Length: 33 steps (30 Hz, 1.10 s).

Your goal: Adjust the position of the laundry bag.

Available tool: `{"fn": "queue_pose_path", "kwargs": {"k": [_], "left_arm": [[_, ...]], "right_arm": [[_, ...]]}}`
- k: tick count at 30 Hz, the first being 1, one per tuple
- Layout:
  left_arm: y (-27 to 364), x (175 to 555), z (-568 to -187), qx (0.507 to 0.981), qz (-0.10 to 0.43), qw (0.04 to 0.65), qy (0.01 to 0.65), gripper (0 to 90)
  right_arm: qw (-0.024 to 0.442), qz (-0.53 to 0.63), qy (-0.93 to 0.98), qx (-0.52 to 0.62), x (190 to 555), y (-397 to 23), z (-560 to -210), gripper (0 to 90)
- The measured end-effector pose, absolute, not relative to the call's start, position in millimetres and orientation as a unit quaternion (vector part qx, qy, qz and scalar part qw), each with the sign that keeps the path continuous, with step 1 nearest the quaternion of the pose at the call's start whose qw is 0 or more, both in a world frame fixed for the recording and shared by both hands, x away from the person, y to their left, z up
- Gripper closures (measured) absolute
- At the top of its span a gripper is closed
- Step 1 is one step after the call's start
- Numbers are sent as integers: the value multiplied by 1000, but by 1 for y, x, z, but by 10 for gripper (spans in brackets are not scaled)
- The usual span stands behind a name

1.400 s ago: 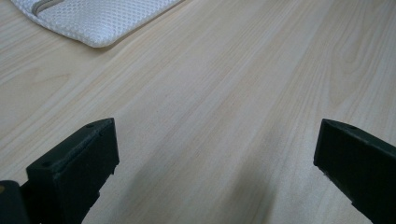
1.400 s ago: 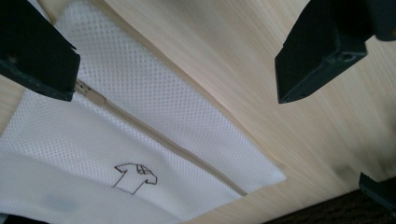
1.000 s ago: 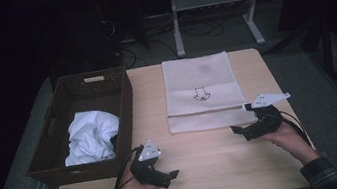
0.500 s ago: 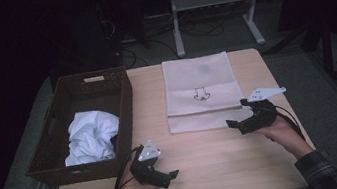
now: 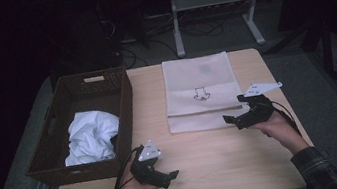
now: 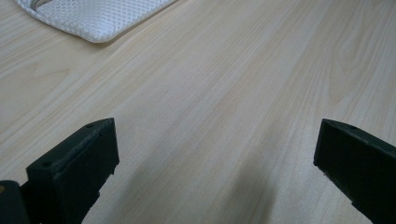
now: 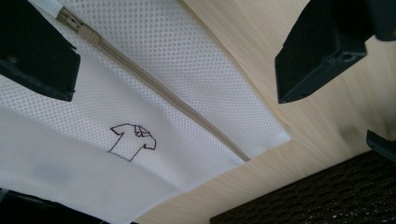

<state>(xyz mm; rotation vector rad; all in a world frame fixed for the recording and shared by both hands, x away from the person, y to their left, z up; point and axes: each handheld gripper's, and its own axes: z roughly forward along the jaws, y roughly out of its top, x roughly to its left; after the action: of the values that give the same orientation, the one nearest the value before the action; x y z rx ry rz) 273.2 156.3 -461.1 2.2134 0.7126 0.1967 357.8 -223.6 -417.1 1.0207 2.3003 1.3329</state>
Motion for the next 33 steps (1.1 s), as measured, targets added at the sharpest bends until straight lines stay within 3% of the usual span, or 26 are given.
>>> {"fn": "queue_pose_path", "kwargs": {"k": [33], "left_arm": [[154, 272, -462, 875, 76, 389, 280, 0]], "right_arm": [[142, 460, 806, 344, 395, -203, -413, 0]]}}
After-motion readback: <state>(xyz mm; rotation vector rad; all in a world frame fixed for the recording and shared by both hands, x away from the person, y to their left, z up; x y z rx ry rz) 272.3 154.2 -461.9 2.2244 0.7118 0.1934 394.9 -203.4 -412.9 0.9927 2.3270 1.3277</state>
